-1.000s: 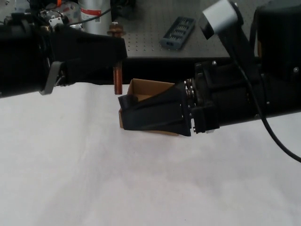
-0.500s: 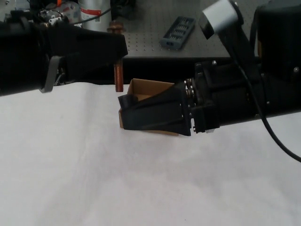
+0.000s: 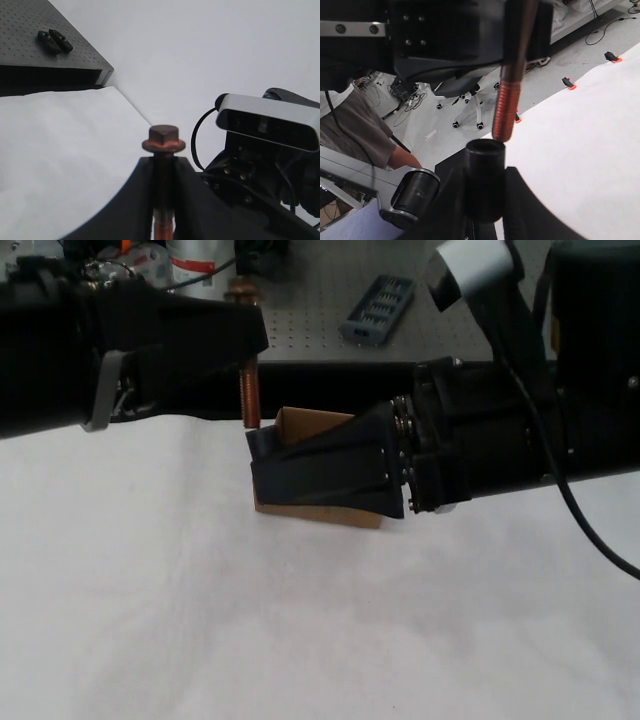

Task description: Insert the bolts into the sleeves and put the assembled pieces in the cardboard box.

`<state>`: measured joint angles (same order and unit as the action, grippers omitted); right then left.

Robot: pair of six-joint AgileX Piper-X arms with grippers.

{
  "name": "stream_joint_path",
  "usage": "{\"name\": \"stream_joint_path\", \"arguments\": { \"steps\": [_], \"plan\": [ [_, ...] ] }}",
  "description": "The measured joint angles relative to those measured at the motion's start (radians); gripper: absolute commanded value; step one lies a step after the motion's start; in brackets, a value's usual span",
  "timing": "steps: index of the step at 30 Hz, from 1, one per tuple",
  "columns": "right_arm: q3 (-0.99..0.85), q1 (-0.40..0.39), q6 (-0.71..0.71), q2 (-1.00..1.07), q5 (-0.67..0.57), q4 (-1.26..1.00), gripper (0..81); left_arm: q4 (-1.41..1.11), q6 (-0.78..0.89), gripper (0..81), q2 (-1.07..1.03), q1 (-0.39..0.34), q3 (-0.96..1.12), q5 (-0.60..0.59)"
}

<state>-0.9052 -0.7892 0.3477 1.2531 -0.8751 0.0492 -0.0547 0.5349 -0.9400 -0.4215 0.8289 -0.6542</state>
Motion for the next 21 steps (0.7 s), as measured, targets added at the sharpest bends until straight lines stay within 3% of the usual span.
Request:
{"name": "stream_joint_path", "arguments": {
  "steps": [21],
  "plan": [
    [0.002,-0.003,0.017,0.002,0.004,-0.039,2.7,-0.022,0.053,0.7,0.0,0.003,0.0,-0.002]
  ]
}}
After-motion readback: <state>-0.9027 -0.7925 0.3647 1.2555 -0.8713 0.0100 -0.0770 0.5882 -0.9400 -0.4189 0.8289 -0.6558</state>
